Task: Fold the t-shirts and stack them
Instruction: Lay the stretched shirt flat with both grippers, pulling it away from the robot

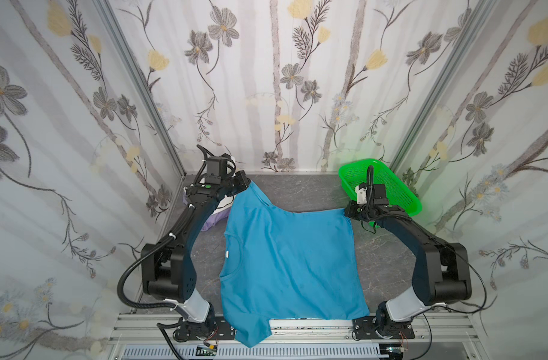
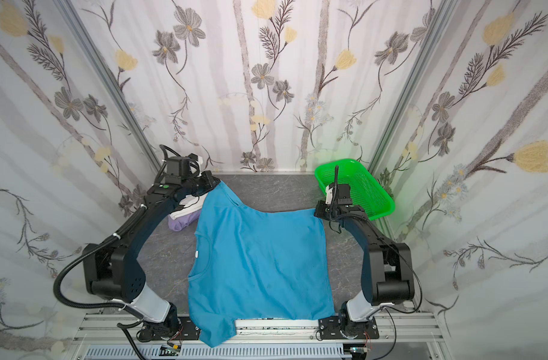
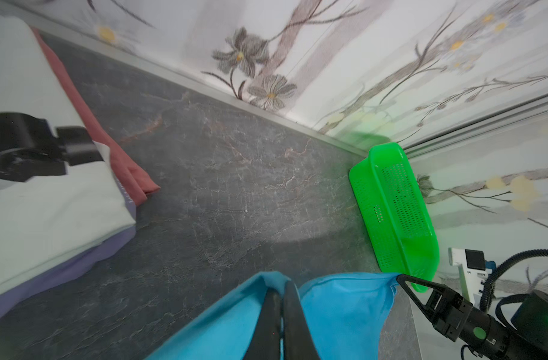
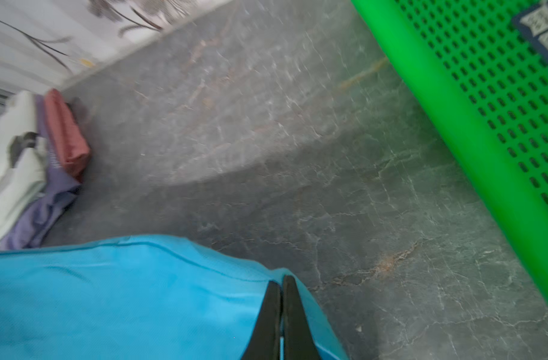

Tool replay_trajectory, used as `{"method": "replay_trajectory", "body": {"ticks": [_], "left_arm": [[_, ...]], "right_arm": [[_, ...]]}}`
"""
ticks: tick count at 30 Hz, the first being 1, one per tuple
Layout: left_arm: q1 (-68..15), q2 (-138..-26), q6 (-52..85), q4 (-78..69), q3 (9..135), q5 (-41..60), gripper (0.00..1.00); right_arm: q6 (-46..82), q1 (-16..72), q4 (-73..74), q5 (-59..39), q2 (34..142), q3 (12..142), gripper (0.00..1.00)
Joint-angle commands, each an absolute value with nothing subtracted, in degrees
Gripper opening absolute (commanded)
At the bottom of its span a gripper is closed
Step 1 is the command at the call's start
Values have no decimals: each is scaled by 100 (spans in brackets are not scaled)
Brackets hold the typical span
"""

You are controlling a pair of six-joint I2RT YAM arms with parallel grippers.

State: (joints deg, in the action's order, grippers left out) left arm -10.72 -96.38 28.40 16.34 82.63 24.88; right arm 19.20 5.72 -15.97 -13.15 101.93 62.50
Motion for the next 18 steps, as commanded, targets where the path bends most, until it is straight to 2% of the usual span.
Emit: {"method": "replay_trajectory", "body": {"ticks": [1,6,10,14,18], "left_arm": [[-1171,-10197,2887,923,8623,2667,0],[-1190,-10944,2806,1056,9111,2501,0],[-1217,-11472,2870,1106,9486,2591,0],[-1240,-11571,2945,1033,9481,2528,0],[-1243,-11194,3036,752,9020,2140,0]], "right_arm": [[1880,580,-1236,-840,10593,6512,0],[1916,548,-1223,60,10822,6752,0],[1913,502,-1187,197,10981,7003,0],[1763,475,-1169,172,11092,7248,0],[1346,410,-1072,172,10980,7367,0]]}}
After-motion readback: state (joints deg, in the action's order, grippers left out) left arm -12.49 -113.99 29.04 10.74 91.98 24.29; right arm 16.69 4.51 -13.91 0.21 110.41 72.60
